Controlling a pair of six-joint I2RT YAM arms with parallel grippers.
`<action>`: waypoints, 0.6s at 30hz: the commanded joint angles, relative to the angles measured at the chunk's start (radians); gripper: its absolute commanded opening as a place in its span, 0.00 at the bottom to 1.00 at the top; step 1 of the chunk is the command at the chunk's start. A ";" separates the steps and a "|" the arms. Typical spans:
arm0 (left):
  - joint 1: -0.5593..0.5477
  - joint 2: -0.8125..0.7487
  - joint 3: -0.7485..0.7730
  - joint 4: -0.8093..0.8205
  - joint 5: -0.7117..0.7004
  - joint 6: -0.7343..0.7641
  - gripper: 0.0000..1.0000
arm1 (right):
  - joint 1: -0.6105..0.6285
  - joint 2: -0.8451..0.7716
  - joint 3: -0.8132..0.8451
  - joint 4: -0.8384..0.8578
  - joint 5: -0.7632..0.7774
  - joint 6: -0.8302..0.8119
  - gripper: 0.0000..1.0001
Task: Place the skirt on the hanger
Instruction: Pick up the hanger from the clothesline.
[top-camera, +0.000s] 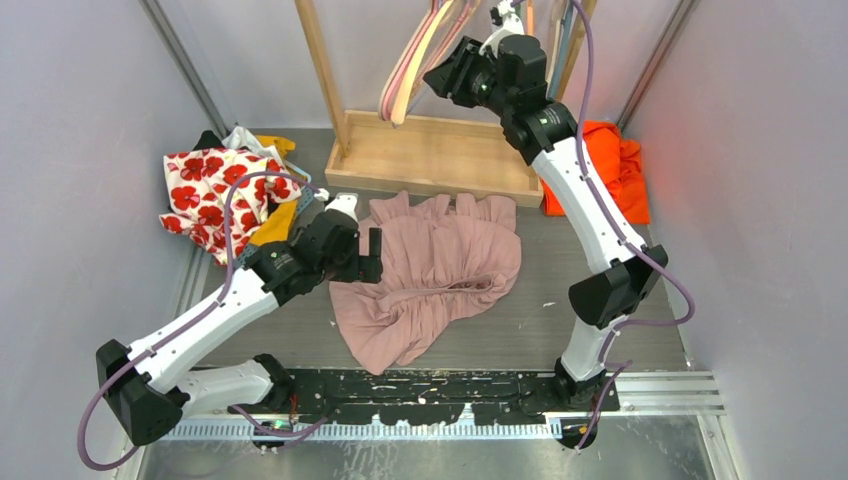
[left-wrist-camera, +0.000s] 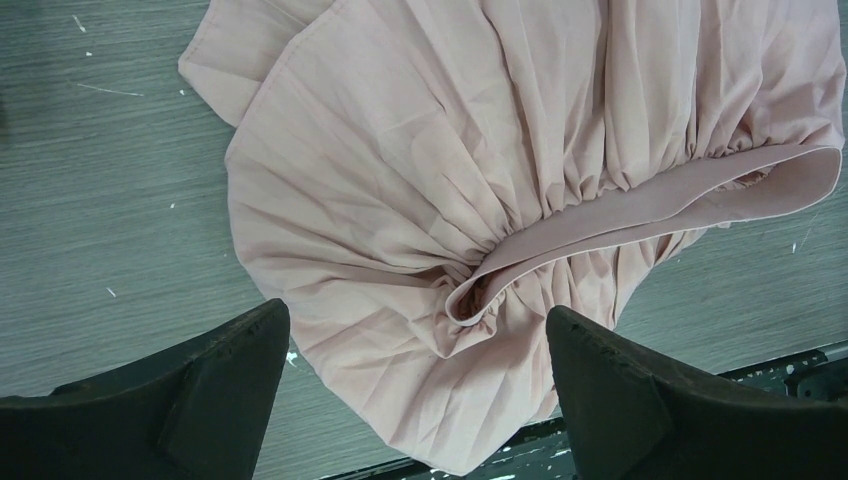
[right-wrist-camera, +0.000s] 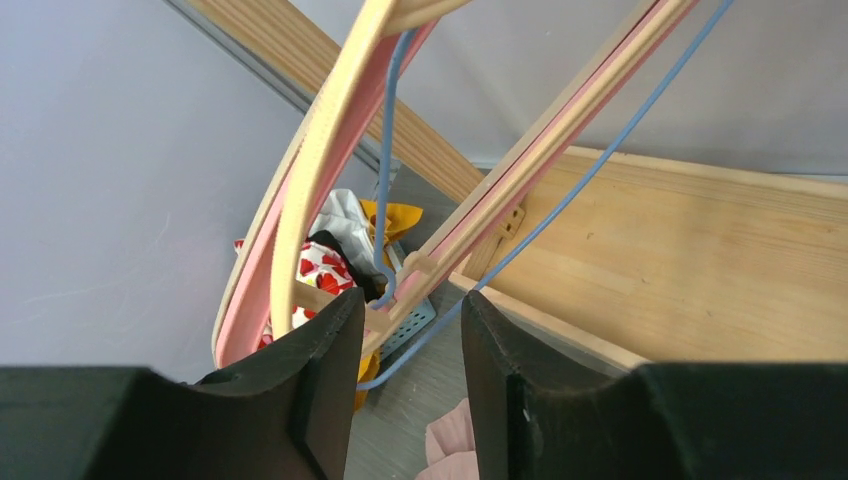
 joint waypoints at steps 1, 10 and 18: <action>0.007 -0.027 0.006 0.021 0.005 0.018 1.00 | -0.004 -0.017 0.008 0.124 -0.052 0.031 0.46; 0.021 -0.036 -0.009 0.027 0.009 0.024 1.00 | -0.004 -0.102 -0.106 0.243 -0.046 0.048 0.41; 0.032 -0.038 -0.009 0.024 0.015 0.028 1.00 | -0.004 -0.057 -0.085 0.361 -0.100 0.108 0.46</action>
